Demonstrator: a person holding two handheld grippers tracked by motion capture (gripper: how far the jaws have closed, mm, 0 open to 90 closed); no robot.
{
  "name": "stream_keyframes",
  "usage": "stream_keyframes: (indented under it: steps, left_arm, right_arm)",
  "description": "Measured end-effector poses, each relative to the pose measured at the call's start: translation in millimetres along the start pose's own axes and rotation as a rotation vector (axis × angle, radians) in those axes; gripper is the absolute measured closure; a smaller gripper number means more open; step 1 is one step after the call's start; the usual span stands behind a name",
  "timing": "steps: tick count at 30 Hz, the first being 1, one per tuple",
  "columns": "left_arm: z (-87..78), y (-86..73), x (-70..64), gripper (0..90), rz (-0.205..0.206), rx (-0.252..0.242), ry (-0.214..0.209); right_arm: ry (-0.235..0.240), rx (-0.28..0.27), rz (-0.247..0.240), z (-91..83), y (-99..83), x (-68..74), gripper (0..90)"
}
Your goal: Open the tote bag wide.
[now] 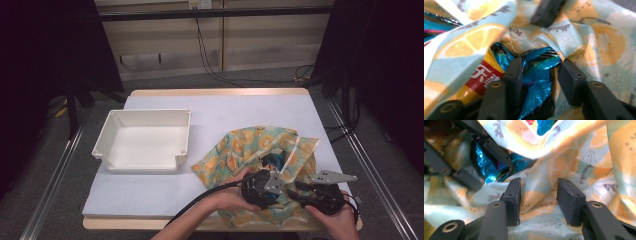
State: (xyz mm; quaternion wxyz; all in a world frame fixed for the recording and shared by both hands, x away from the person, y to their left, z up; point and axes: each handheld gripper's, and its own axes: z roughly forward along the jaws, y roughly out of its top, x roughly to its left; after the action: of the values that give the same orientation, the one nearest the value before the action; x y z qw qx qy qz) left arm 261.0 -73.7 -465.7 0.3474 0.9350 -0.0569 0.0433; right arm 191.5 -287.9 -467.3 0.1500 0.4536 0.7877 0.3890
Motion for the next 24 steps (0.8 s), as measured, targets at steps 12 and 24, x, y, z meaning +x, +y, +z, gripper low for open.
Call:
stream_keyframes:
  steps: [12, 24]
  left_arm:
    - [1.1, -4.1, 9.0, 79.9, -0.097, -0.022, -0.035]
    - [-14.8, -8.8, 27.4, 85.7, -0.226, -0.133, -0.09]
  right_arm:
    - [0.004, 0.01, 0.003, 1.5, -0.5, 0.0, 54.9]
    - [0.12, -0.072, -0.008, -7.5, 7.5, 9.0, 47.7]
